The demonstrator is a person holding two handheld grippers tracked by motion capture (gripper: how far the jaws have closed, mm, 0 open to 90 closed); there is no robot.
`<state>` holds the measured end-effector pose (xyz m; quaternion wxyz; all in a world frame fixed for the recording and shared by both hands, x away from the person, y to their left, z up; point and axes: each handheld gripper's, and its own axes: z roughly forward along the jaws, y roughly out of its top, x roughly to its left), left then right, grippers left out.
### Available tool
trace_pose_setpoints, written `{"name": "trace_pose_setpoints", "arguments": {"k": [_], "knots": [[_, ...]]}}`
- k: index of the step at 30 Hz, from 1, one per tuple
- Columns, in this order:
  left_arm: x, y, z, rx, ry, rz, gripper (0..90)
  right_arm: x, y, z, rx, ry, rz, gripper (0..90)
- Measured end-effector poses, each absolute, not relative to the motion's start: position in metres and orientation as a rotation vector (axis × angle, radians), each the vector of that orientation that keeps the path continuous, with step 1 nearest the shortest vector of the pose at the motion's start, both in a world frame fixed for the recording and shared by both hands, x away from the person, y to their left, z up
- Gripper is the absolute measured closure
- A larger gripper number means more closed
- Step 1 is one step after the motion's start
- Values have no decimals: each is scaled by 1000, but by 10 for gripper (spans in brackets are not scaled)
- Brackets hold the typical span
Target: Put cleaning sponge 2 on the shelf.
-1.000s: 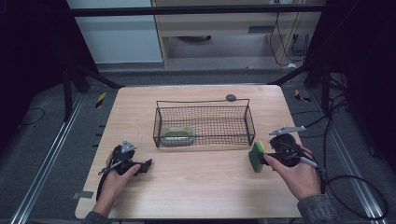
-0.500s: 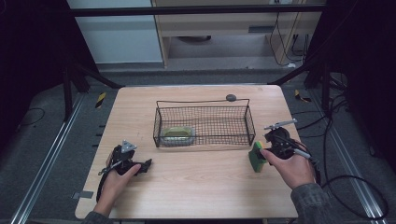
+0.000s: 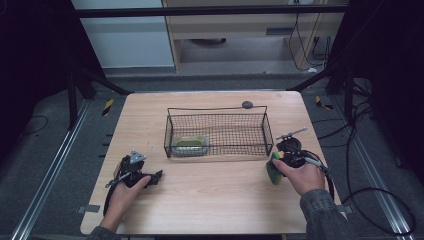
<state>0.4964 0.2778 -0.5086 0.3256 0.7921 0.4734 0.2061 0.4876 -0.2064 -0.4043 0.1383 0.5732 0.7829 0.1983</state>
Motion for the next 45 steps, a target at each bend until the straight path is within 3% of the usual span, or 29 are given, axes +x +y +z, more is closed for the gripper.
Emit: {"name": "trace_pose_setpoints", "arguments": {"k": [12,17,30,45], "knots": [[497,278,-509,2077,1238,540,0,494,-207,-413,1682,2298,535,508],[497,278,-509,2078,1236,539,0,495,-207,-413,1691,2316,534,640],[497,278,-509,2078,1236,539,0,489,-228,-370,1652,2206,647,650],[499,277,-509,2064,1259,549,0,511,-228,-311,1606,2106,672,651]]}}
